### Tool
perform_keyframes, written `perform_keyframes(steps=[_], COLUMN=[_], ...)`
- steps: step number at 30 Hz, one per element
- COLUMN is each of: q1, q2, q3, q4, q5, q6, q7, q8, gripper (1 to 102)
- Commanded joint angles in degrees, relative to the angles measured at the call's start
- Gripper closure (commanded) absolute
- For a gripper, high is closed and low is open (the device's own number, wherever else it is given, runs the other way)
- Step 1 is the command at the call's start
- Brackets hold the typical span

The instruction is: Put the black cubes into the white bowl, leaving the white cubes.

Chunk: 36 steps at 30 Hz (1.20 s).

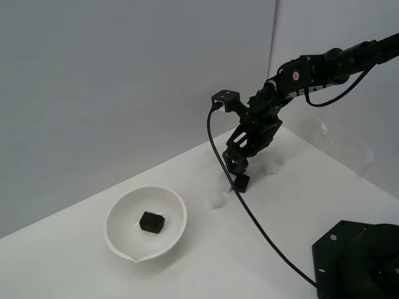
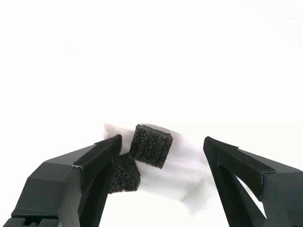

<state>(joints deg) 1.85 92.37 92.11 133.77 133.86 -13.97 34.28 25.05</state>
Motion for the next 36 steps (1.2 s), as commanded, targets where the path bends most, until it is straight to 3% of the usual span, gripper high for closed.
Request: perform_keyframes(steps=[1, 5, 8, 10, 14, 18, 22, 36], q1=[0.8, 0.7, 0.7, 0.7, 0.7, 0.7, 0.7, -1.3], q2=[1.0, 0.6, 0.7, 0.8, 1.6, 2.6, 4.2, 17.8], q3=[1.1, 0.7, 0.8, 0.9, 1.8, 2.9, 4.4, 17.9], q4=[-0.1, -0.1, -0.1, -0.1, 0.0, 0.0, -0.1, -0.3], q5=[-0.4, -0.4, -0.4, -0.4, -0.3, -0.3, -0.4, -0.6], q6=[-0.4, -0.4, -0.4, -0.4, -0.4, -0.4, -0.4, -1.5], q7=[0.4, 0.2, 0.2, 0.3, 0.4, 0.4, 0.6, 5.0], q8=[0.2, 0.2, 0.2, 0.2, 0.2, 0.2, 0.2, -0.2], gripper=[4, 6, 16, 29, 68, 94, 100, 100])
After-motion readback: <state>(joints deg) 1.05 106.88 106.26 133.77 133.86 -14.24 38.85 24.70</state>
